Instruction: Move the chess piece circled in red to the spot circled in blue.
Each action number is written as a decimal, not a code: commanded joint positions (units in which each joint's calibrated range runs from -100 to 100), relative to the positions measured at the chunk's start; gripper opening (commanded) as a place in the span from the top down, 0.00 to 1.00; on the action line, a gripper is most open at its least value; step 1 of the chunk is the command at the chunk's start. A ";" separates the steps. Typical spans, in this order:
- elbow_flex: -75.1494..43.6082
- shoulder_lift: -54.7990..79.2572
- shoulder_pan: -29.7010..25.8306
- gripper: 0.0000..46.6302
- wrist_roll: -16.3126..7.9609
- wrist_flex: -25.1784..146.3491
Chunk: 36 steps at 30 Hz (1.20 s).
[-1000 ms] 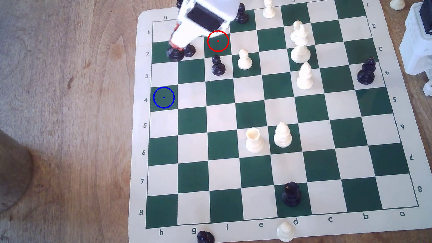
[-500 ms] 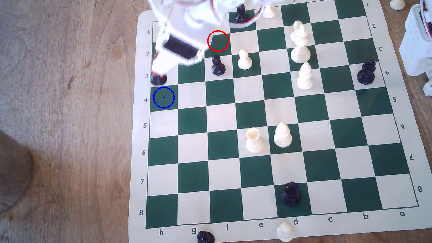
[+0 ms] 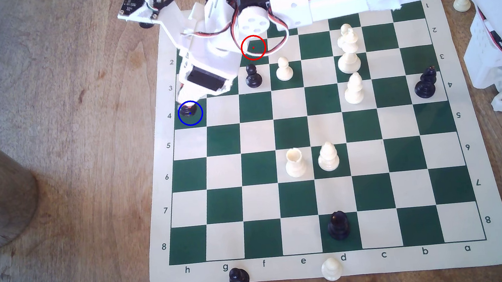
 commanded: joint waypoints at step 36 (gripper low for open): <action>-10.92 4.00 0.30 0.89 -0.59 2.03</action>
